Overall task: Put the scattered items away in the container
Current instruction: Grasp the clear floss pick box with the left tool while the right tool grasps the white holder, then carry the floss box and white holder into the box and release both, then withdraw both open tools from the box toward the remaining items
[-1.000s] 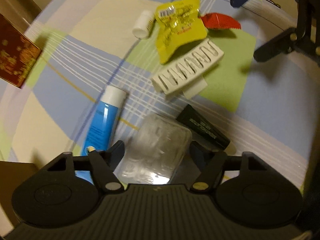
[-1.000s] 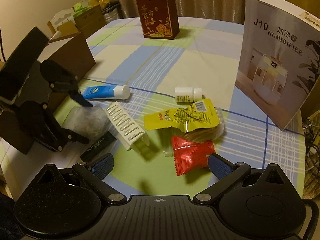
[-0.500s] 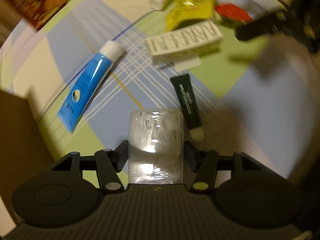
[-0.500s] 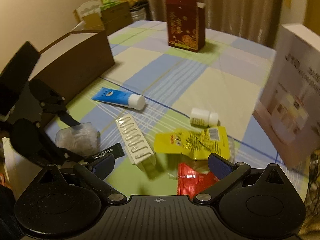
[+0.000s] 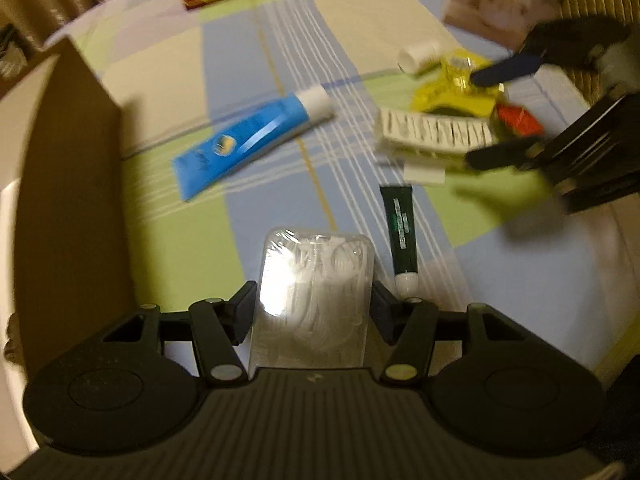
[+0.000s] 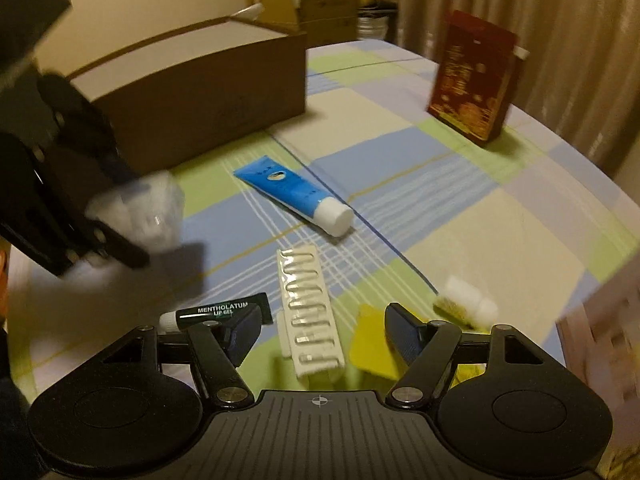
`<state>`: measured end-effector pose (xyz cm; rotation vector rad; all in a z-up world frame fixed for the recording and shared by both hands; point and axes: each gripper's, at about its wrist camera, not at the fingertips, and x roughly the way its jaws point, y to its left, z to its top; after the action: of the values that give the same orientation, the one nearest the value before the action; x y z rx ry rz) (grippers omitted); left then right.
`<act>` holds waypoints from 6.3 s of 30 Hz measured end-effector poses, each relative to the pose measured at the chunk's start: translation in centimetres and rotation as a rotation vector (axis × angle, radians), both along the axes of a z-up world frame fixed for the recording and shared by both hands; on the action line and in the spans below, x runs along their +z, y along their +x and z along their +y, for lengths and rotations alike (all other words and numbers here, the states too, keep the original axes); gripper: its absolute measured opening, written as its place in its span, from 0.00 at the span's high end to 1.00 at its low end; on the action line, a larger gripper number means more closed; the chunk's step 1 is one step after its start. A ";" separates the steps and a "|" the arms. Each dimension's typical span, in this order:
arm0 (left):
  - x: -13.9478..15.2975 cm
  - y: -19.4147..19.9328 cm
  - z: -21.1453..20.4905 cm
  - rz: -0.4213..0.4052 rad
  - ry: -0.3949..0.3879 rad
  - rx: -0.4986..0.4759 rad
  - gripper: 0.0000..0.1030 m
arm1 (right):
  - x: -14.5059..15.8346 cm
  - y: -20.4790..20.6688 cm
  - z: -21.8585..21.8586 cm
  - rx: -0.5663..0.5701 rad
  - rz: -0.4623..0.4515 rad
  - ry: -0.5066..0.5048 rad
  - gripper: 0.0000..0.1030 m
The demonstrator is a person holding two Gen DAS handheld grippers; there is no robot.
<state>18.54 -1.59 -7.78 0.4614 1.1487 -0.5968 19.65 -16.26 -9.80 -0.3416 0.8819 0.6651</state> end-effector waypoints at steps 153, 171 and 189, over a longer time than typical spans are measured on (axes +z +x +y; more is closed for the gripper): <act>7.5 12.8 24.7 -0.233 -0.052 0.380 0.01 | 8.2 7.8 26.0 -0.006 -0.172 0.093 0.00; 10.4 4.4 23.8 -0.287 -0.077 0.461 0.01 | 10.2 0.5 22.4 0.007 -0.194 0.143 0.00; 12.7 -4.7 21.9 -0.334 -0.080 0.557 0.01 | 11.5 -5.7 19.4 0.097 -0.194 0.186 0.00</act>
<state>13.84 20.31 4.96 0.1478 0.8741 -0.0724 13.95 3.11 1.68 -0.2775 0.6165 0.7842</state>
